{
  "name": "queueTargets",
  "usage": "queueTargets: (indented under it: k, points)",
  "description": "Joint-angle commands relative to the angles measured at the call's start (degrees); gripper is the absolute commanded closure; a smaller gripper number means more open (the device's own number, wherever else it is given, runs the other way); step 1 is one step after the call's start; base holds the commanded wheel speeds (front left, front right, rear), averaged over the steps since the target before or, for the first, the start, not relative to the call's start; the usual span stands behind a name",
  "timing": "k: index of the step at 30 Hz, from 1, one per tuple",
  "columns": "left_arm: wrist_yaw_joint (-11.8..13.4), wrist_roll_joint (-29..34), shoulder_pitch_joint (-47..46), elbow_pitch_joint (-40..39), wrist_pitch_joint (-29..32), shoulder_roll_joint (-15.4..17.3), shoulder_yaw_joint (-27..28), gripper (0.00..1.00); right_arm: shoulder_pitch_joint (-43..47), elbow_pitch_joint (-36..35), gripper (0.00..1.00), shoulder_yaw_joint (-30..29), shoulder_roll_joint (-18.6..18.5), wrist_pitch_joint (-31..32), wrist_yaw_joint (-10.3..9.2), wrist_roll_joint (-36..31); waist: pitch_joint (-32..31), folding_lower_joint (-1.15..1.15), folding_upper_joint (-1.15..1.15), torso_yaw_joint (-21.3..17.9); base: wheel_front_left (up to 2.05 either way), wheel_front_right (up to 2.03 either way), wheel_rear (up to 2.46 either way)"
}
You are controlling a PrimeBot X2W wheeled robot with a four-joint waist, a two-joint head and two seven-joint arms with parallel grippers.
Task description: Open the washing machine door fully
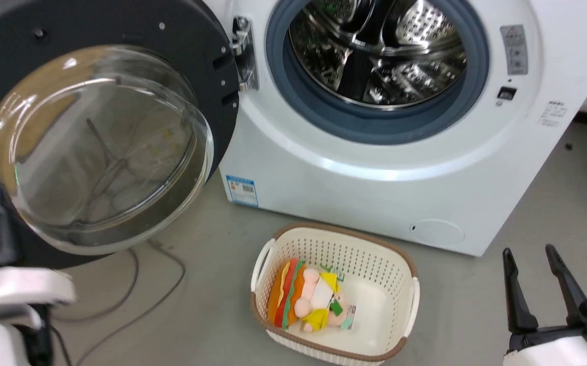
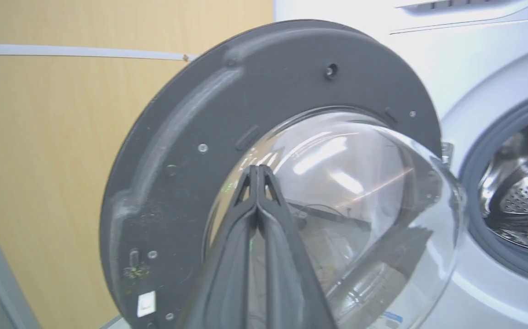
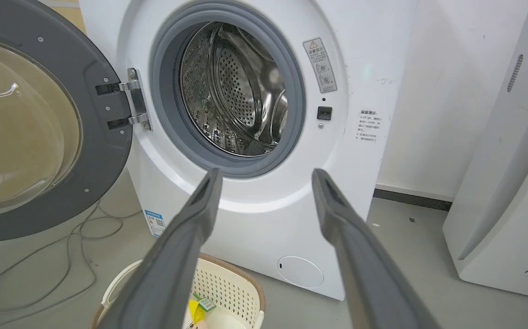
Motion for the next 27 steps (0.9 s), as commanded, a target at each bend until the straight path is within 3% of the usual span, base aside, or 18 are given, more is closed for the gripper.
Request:
queueTargets:
  k: [1, 9, 10, 11, 12, 27]
  points:
    - [-0.3, 0.6, 1.8, -0.8, 0.1, -0.8, -0.8, 1.0, 0.9, 0.1, 0.0, 0.0, 0.2, -0.3, 0.03, 0.7, -1.4, 0.01, 0.0, -0.5, 0.0, 0.0, 0.0]
    - [-1.2, 1.6, 9.6, -5.3, 0.1, -4.4, -7.7, 1.0, 2.7, 0.3, 0.0, 0.3, 0.2, -0.3, 0.03, 1.9, -4.0, 0.01, 0.0, -2.2, 0.0, 0.0, 0.0]
    - [-1.3, 1.6, 10.4, -5.1, 0.1, -4.6, -8.6, 0.94, 2.8, 0.4, 0.0, 0.4, 0.2, -0.3, 0.03, 2.0, -4.2, 0.01, 0.0, -2.5, 0.0, 0.0, 0.0]
    - [-1.4, 1.2, 10.8, -5.1, 0.1, -4.8, -9.1, 0.54, 3.0, 0.4, 0.0, 0.4, 0.2, -0.3, 0.03, 2.1, -4.4, 0.01, 0.0, -2.7, 0.0, 0.0, 0.0]
    - [-1.5, 1.0, 11.3, -5.1, 0.1, -4.9, -9.6, 0.0, 3.1, 0.5, 0.0, 0.6, 0.2, -0.3, 0.03, 2.2, -4.6, 0.01, 0.0, -3.0, 0.0, 0.0, 0.0]
    - [-1.8, -0.9, 16.8, -7.1, 0.1, -6.0, -14.9, 0.0, 4.5, 0.1, 0.0, 0.2, 0.2, -0.3, 0.03, 2.7, -6.1, 0.01, 0.0, -9.5, 0.0, 0.0, 0.0]
